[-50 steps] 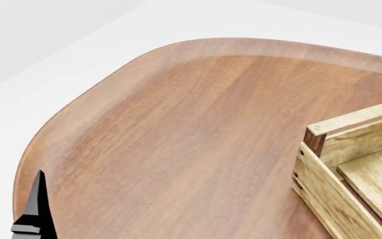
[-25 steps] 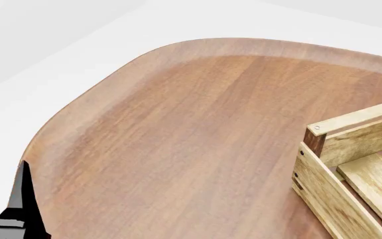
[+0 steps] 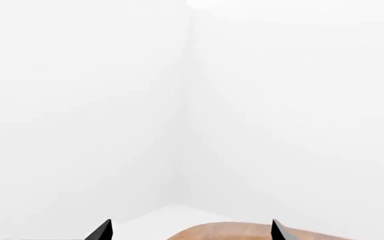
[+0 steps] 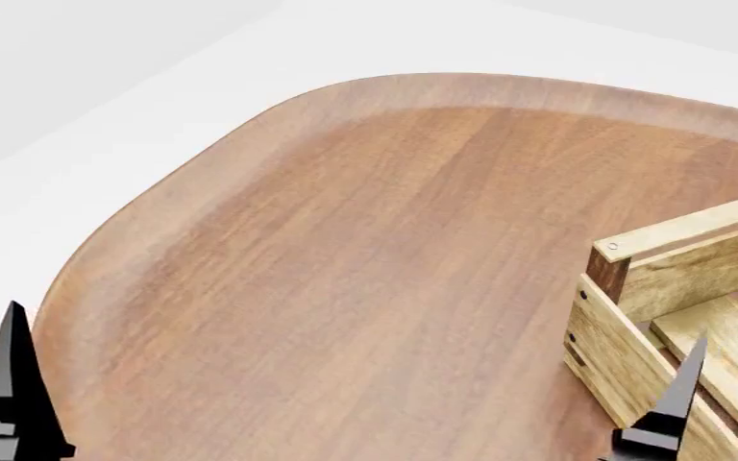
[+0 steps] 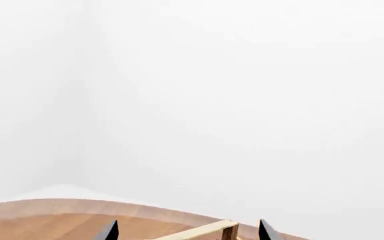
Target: Pick up the salad dressing and put it in the tray.
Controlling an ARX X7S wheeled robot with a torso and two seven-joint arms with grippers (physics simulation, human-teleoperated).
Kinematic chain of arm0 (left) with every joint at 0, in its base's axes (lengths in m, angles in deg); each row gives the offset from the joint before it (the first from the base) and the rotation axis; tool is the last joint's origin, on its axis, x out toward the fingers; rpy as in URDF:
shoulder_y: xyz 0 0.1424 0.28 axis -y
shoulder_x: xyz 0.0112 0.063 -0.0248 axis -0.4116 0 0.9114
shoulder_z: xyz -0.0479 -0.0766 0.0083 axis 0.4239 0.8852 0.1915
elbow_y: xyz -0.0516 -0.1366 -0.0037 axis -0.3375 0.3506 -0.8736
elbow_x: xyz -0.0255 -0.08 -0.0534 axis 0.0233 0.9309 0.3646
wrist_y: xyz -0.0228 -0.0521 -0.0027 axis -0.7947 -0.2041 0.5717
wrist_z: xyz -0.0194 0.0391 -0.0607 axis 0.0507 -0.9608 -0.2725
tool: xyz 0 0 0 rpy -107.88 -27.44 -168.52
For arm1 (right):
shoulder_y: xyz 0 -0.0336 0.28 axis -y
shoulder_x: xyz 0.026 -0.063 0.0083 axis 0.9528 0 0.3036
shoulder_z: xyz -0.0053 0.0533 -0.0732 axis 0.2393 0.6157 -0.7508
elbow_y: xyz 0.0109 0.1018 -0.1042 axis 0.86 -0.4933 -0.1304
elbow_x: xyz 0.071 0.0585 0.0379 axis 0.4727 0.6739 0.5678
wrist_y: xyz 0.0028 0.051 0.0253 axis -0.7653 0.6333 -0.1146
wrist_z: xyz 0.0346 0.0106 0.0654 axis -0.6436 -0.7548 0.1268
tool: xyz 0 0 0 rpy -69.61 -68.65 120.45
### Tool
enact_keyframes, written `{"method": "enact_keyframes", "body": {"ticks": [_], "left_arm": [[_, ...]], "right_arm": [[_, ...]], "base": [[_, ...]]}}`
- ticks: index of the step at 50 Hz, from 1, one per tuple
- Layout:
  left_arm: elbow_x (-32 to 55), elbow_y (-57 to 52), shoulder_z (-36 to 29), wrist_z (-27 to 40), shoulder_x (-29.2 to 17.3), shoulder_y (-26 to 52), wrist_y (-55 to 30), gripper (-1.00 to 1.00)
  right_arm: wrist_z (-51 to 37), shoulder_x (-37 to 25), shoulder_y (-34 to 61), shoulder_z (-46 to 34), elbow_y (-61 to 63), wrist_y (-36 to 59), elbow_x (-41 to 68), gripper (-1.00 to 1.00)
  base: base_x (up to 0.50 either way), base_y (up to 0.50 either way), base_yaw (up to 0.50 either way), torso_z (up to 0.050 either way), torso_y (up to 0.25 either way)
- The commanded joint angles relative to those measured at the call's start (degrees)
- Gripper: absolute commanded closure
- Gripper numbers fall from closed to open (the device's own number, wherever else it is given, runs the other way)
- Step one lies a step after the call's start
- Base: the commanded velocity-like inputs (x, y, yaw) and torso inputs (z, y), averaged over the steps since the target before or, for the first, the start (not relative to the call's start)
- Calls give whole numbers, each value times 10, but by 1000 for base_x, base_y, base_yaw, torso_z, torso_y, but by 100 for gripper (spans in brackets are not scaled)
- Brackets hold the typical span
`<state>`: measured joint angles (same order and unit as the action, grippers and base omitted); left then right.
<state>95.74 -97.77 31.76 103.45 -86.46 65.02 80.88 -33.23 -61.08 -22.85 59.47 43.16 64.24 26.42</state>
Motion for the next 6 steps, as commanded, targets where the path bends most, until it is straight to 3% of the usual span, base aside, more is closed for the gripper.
{"method": "enact_keyframes", "body": {"ticks": [1, 6], "left_arm": [[6, 8, 8, -2, 0, -9, 16, -100], [1, 19, 7, -3, 3, -10, 24, -100]], "right_arm": [[9, 56, -24, -85, -9, -100, -12, -100], [21, 77, -26, -107, -49, -107, 17, -100]], "base": [[0, 0, 0, 0, 0], [0, 0, 0, 0, 0]]}}
